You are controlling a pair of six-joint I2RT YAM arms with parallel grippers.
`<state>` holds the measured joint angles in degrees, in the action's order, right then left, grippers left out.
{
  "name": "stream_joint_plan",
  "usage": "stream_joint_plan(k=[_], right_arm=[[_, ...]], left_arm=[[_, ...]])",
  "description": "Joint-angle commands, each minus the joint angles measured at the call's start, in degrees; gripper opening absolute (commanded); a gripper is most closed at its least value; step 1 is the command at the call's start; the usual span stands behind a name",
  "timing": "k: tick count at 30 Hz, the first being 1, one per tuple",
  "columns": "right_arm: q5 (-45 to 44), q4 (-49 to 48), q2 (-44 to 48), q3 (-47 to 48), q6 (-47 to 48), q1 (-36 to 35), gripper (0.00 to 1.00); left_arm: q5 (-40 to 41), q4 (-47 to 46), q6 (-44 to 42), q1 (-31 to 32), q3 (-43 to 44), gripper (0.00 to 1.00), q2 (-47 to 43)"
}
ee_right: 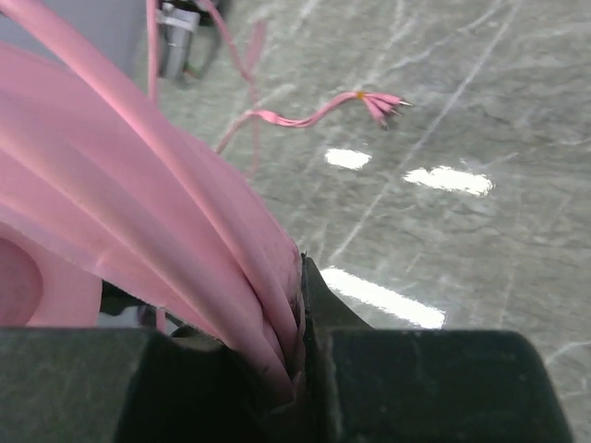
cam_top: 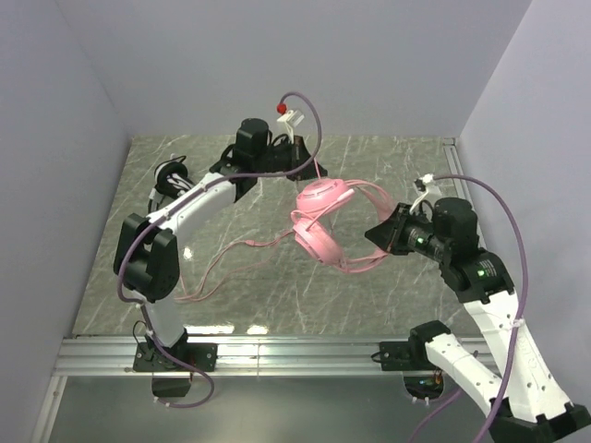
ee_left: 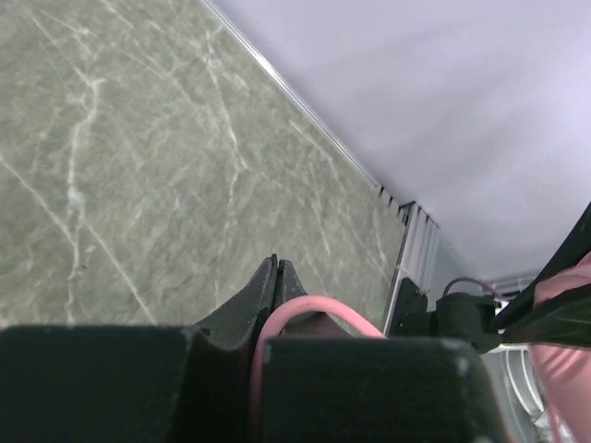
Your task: Wrap the headphones
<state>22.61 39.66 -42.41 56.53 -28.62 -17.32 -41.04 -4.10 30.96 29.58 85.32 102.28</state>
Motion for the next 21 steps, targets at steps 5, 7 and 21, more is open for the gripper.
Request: stream_joint_plan(k=[5, 7, 21], right_arm=[[-10.3, 0.9, -4.3, -2.0, 3.3, -14.6, 0.00], [-12.7, 0.7, -5.2, -2.0, 3.3, -18.8, 0.00], [-22.5, 2.4, -12.4, -4.6, 1.5, -25.5, 0.00]], left_arm=[[3.6, 24.5, -10.2, -2.1, 18.3, 0.00, 4.2], [4.4, 29.8, -12.4, -2.2, 20.7, 0.00, 4.7], [18.8, 36.4, -17.9, -2.2, 23.0, 0.00, -3.7]])
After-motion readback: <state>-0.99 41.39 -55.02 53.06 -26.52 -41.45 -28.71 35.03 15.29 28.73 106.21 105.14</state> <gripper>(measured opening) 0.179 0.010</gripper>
